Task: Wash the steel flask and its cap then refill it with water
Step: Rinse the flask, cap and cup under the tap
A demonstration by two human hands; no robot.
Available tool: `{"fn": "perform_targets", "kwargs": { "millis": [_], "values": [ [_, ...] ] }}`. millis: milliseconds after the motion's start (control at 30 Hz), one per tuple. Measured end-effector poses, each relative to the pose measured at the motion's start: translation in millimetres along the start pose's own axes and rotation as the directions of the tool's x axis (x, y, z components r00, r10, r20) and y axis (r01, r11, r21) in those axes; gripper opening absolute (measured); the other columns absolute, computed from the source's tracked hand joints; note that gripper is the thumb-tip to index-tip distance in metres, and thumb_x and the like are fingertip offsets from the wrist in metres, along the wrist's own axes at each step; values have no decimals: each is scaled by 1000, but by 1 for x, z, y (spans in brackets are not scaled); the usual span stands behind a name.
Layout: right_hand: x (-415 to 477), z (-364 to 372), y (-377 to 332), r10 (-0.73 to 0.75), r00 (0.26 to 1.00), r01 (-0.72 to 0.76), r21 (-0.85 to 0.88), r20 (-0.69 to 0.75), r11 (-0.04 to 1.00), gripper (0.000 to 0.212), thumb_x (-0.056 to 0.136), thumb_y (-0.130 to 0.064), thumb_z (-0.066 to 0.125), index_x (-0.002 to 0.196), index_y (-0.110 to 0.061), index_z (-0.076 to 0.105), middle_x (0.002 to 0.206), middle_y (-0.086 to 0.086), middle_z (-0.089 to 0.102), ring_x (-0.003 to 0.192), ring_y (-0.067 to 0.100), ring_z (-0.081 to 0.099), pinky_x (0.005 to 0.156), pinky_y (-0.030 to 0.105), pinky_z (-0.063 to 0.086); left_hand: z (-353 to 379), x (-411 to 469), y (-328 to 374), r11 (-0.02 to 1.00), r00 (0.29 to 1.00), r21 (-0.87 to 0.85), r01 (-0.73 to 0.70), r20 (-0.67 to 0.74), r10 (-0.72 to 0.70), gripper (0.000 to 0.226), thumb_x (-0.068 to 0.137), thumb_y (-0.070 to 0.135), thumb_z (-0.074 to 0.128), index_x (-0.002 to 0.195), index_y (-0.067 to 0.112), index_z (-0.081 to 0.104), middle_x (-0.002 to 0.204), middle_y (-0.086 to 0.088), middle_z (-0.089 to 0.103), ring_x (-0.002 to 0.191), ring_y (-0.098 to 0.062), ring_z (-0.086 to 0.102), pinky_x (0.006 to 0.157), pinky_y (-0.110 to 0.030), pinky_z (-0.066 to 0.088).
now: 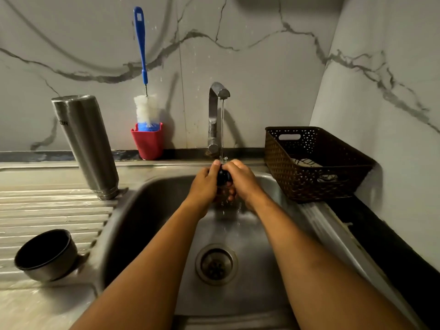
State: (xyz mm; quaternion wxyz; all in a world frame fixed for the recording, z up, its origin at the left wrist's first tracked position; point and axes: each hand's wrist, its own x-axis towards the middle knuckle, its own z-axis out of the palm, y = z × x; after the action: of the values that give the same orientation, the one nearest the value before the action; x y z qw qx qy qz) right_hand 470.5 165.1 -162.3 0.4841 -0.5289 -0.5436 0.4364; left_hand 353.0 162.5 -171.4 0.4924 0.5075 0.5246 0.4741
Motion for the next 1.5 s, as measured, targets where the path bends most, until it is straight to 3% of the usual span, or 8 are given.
{"fn": "perform_targets", "kwargs": {
  "millis": [233, 333, 467, 633, 900, 1033, 1233, 1500],
  "values": [
    [7, 6, -3, -64, 996, 63, 16, 54, 998, 21, 105, -29, 47, 92, -18, 58, 74, 3, 60, 58, 14, 59, 46, 26, 46, 0, 7, -3, 992, 998, 125, -2, -59, 9, 89, 81, 95, 28, 112, 22, 69, 102, -12, 72, 82, -22, 63, 72, -37, 49],
    [9, 8, -2, -66, 998, 65, 28, 24, 997, 24, 105, -29, 47, 92, -16, 61, 73, 3, 60, 60, 13, 58, 47, 26, 46, -2, 7, -2, 991, 1000, 133, 1, 6, -2, 87, 85, 91, 33, 123, 19, 64, 107, -13, 70, 80, -18, 59, 70, -34, 51],
    [15, 11, 1, -7, 1000, 7, 10, -13, 1000, 29, 106, -32, 46, 87, -17, 61, 69, 5, 56, 53, 15, 50, 45, 26, 44, -2, 11, -8, 997, 999, 81, -9, 51, 5, 69, 98, 76, 36, 130, 18, 56, 118, -19, 67, 95, -28, 63, 94, -47, 53],
    [18, 9, 5, 36, 997, -34, 21, -63, 999, 29, 105, -39, 54, 94, -14, 63, 74, 5, 60, 57, 15, 54, 46, 24, 47, 4, 11, -8, 998, 998, 56, -12, 68, 8, 51, 106, 63, 34, 130, 21, 50, 110, -12, 67, 93, -23, 63, 72, -33, 47],
    [20, 4, 7, -51, 992, 34, 141, 115, 989, 21, 94, -11, 70, 115, -11, 72, 110, 18, 72, 83, 24, 69, 64, 31, 60, -3, 11, -5, 991, 996, -102, 84, -17, -87, 59, 108, 61, 25, 115, 21, 67, 93, -7, 70, 76, -14, 59, 63, -27, 44],
    [18, 4, 6, -121, 993, 121, 10, -8, 993, 17, 97, -23, 68, 107, -9, 68, 93, 13, 72, 64, 20, 65, 52, 28, 55, 0, 9, -4, 992, 996, -91, 86, 5, -86, 68, 107, 64, 25, 109, 15, 71, 73, -2, 66, 64, -10, 59, 59, -25, 43],
    [17, 10, 4, -2, 1000, 2, -8, -11, 1000, 29, 102, -39, 57, 110, -11, 58, 79, 5, 61, 59, 15, 55, 47, 25, 44, 5, 6, -2, 996, 998, -63, 62, 26, -61, 69, 107, 65, 26, 111, 14, 72, 68, -2, 67, 49, -5, 62, 47, -20, 46],
    [21, 4, 6, -34, 998, 28, 129, 49, 991, 17, 95, -14, 65, 112, -10, 69, 100, 11, 69, 77, 20, 60, 60, 28, 54, 7, 7, -2, 983, 994, -150, 109, 16, -108, 67, 107, 64, 25, 129, 17, 67, 87, -2, 64, 78, -13, 56, 79, -32, 49]
  ]
}}
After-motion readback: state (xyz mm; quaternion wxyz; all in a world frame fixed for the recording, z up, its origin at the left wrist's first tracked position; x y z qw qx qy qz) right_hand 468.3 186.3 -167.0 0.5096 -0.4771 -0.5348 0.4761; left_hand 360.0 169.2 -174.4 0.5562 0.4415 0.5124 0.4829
